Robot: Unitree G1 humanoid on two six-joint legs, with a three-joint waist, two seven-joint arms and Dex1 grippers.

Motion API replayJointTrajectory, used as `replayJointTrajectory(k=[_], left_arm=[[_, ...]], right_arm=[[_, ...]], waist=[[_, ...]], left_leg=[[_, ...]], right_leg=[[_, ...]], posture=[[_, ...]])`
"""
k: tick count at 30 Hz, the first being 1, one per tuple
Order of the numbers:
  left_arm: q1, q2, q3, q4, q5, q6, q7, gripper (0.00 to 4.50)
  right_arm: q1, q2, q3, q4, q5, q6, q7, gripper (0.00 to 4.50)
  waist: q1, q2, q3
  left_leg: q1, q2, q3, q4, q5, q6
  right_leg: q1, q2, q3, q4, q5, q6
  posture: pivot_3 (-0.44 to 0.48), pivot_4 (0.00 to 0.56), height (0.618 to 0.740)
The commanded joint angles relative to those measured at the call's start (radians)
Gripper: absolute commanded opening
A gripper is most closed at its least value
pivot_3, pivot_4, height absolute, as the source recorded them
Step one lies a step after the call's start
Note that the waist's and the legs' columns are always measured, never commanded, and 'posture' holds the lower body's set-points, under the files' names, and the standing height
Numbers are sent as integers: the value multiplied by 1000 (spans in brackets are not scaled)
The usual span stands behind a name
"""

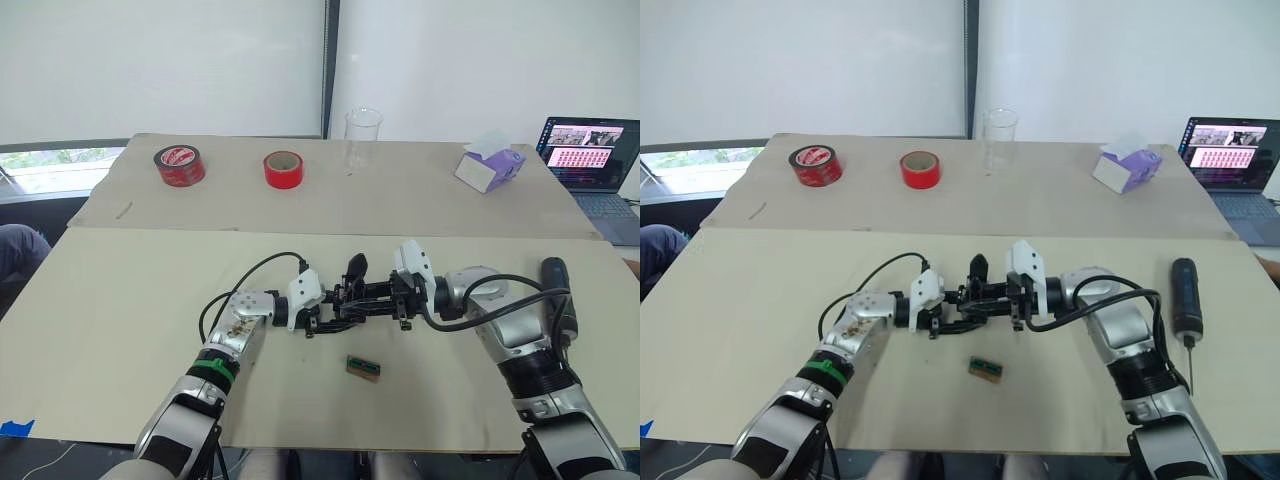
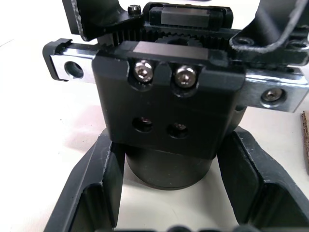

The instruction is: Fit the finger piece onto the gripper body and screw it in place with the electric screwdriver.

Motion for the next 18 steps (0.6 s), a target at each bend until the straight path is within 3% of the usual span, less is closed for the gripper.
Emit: replayJointTrajectory(k=[1, 18], left_arm=[[45, 20, -33, 32, 40, 29, -18, 2275], [62, 25, -34, 12, 41, 36, -18, 2275]], right_arm=[[12, -44, -25, -12, 0, 30, 7, 449], [26, -3, -70, -72, 69, -2, 6, 449]], waist=[[1, 0, 0], [0, 0, 0]], left_leg=[[0, 0, 0, 0, 0, 0], [0, 0, 0, -1, 0, 0]], right_leg=[[0, 0, 0, 0, 0, 0], [-1, 0, 0, 0, 0, 0]], posture=[[0, 150, 740], [0, 150, 740]])
